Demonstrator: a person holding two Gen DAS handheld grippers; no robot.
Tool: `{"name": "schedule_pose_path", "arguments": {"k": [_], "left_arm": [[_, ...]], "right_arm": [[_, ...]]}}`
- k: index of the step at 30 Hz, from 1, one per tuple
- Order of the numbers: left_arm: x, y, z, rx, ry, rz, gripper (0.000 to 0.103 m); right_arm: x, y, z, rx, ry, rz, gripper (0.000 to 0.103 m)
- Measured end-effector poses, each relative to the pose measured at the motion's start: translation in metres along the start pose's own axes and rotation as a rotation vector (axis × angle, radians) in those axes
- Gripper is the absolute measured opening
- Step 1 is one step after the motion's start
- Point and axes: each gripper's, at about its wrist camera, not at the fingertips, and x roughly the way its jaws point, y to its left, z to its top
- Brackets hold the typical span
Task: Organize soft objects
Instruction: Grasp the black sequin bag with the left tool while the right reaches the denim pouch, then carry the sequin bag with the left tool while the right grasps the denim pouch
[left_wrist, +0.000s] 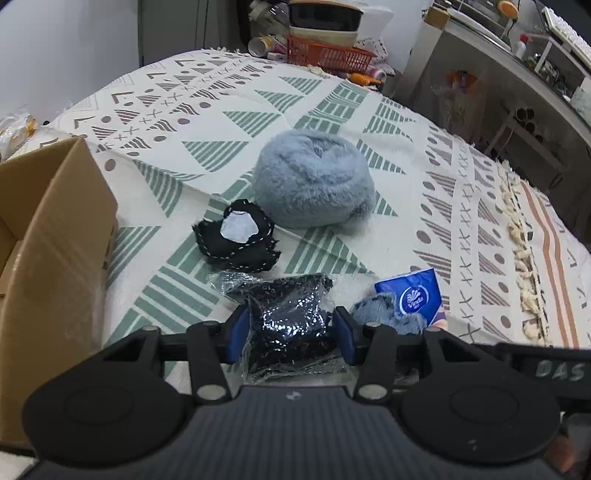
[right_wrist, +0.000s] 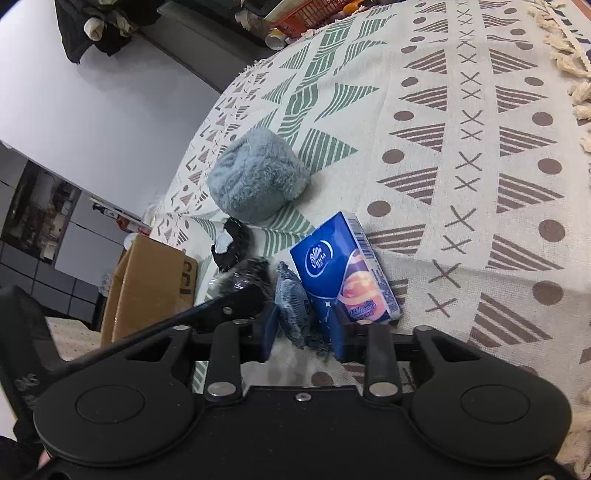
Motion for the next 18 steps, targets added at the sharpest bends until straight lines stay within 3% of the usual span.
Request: {"name": "schedule_pose_path", "arguments": {"k": [2, 18], "left_arm": [[-0.006, 0.000, 0.001, -0.006, -0.011, 0.001, 0.048], [-0.068, 0.009, -0.001, -0.078, -0.072, -0.041, 0.047]], "right_arm": [[0.000, 0.002, -0.001, -0.013, -0.003, -0.012, 0.013], [-0.043, 0.026, -0.018, -0.064, -0.137, -0.070, 0.000]]}}
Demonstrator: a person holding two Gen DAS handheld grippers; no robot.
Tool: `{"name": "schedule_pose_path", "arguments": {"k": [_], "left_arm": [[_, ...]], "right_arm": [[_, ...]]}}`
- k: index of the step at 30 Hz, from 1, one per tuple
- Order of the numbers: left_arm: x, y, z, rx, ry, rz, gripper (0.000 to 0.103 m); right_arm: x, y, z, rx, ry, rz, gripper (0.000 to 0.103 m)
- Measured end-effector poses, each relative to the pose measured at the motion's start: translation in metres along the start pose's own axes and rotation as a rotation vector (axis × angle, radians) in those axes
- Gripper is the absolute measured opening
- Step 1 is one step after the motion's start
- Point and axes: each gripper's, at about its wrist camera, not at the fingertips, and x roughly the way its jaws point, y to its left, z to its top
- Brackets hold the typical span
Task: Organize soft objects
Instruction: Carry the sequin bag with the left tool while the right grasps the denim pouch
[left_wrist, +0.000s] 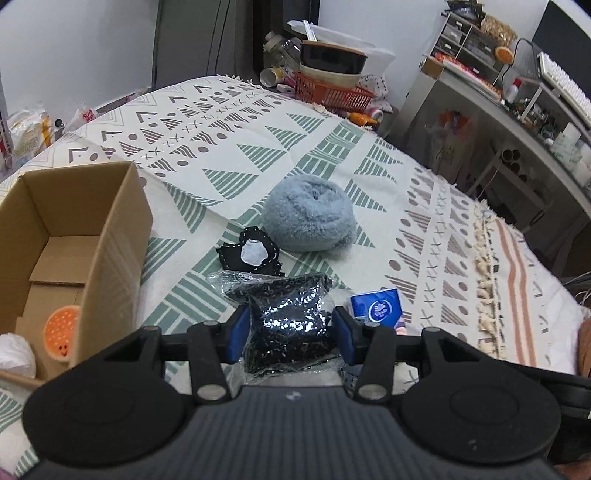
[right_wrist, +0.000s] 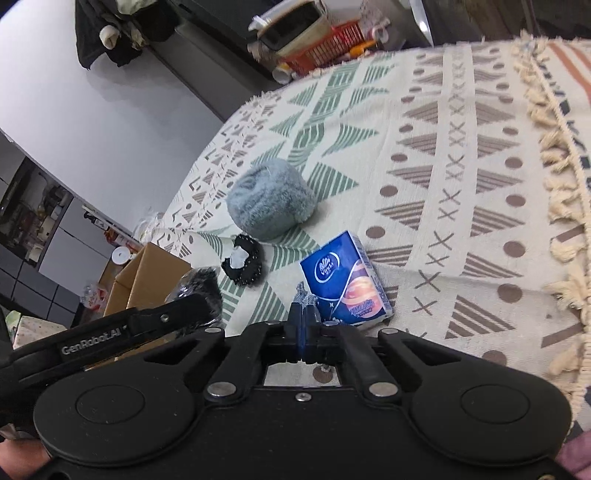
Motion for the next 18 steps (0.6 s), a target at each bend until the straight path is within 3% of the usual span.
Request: {"name": "schedule_pose_path", "arguments": {"k": [18], "left_arm": [[-0.059, 0.028, 0.009, -0.054, -0.105, -0.047, 0.047]], "right_arm": [[-0.049, 0.029, -0.005, -0.001, -0.123, -0.021, 0.000]]}}
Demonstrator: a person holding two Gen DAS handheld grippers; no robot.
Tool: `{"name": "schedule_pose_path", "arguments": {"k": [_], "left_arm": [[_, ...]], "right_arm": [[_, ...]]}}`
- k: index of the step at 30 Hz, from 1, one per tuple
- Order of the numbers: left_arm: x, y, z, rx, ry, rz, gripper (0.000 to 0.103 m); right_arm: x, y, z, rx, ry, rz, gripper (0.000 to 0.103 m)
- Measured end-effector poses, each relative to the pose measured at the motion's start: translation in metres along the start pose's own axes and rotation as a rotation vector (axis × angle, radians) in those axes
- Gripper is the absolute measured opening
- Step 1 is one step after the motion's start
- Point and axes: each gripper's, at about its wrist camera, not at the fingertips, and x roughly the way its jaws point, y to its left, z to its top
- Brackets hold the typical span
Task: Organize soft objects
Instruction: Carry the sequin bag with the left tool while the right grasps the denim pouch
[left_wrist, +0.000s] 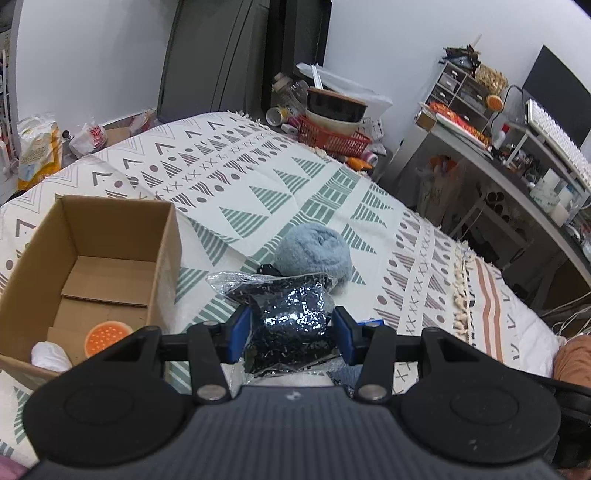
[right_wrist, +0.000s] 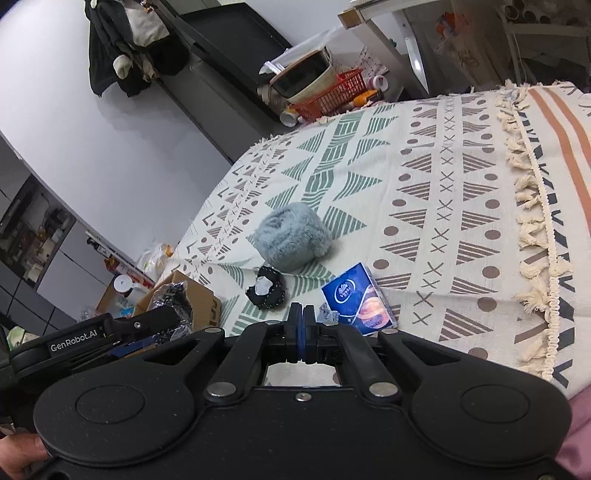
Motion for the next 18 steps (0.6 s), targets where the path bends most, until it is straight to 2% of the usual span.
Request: {"name": "schedule_pose_path", "arguments": {"k": [2, 4, 6, 8, 10, 18], "left_arm": [[-0.003, 0.004, 0.002, -0.009, -0.008, -0.003, 0.047], [-0.005, 0.008, 0.004, -0.018, -0.014, -0.005, 0.047], [-0.006, 0.012, 0.005, -0.025, -0.014, -0.004, 0.047], [-0.007, 0.017, 0.006, -0.033, -0.011, -0.005, 0.047], [-0.007, 0.022, 0.007, -0.045, -0.010, -0.004, 0.047], [-0.012, 0.042, 0.017, -0.101, -0.034, 0.009, 0.047]], "right_arm": [[0.003, 0.004, -0.001, -0.008, 0.011, -0.014, 0.000], [0.012, 0.005, -0.002, 0.005, 0.040, -0.045, 0.005], [0.022, 0.004, -0.004, 0.014, 0.057, -0.065, 0.017], [0.030, 0.004, -0.006, 0.019, 0.065, -0.087, 0.034], [0.039, 0.006, -0.006, 0.016, 0.076, -0.102, 0.042], [0.077, 0.005, -0.011, 0.013, 0.140, -0.171, 0.044]]}}
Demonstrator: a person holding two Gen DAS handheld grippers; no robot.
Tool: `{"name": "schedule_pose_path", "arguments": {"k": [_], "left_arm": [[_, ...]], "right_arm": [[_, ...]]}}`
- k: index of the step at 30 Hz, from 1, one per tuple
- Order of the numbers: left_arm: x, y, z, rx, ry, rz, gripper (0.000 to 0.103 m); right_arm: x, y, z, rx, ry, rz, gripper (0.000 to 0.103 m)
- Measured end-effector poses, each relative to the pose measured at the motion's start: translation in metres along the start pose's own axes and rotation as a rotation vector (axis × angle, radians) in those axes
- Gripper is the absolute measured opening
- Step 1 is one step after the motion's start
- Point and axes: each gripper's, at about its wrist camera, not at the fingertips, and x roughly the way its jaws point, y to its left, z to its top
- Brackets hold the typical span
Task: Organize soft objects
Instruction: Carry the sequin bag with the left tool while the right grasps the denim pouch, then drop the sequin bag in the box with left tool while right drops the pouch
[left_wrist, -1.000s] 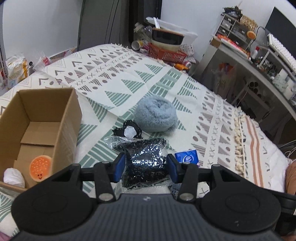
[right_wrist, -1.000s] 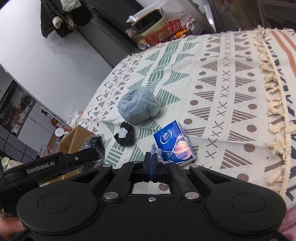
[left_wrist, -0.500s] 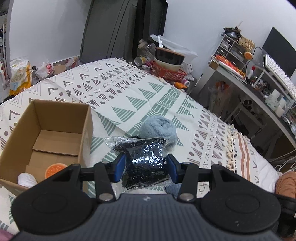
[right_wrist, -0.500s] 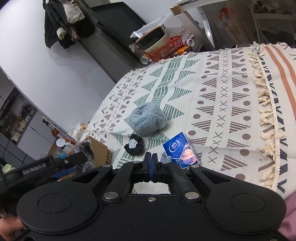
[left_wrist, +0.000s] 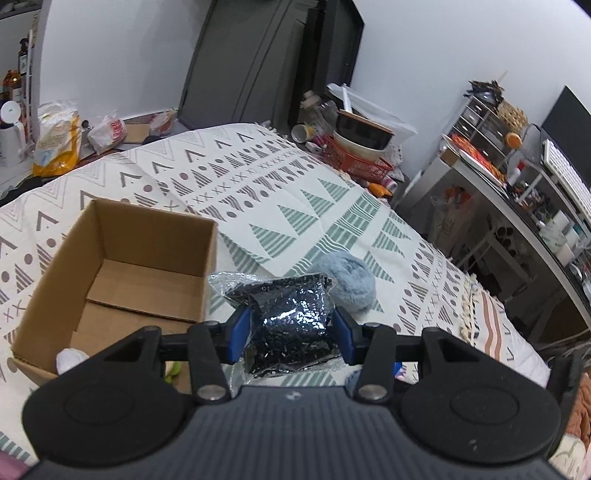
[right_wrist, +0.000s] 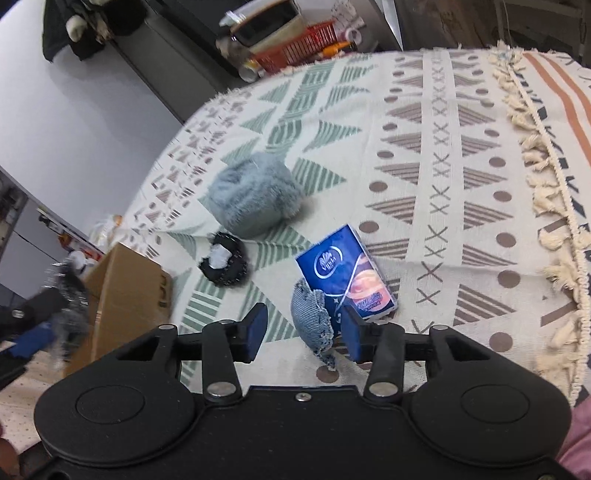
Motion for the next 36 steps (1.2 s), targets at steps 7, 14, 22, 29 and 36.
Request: {"name": "schedule_pose_path", "arguments": {"k": [7, 14, 22, 29, 36], "left_arm": [[-0.001, 0.025, 0.011, -0.067, -0.007, 0.025, 0.048], [0.000, 0.056, 0.024, -0.134, -0.009, 0.085, 0.048], [0.006, 0.085, 0.028, -0.186, 0.022, 0.152, 0.048], [0.009, 0.111, 0.032, -0.246, 0.035, 0.213, 0.048], [0.005, 0.125, 0.036, -0.314, 0.006, 0.243, 0.053]], "right_arm": [[0.008, 0.007, -0.004, -0.038, 0.001, 0.028, 0.009], [-0.009, 0.031, 0.004, -0.079, -0.040, 0.061, 0.009], [-0.021, 0.060, 0.011, -0.108, -0.056, 0.086, 0.009], [-0.031, 0.095, 0.013, -0.140, -0.070, 0.139, 0.009], [-0.034, 0.133, 0.017, -0.131, -0.037, 0.212, 0.009]]}}
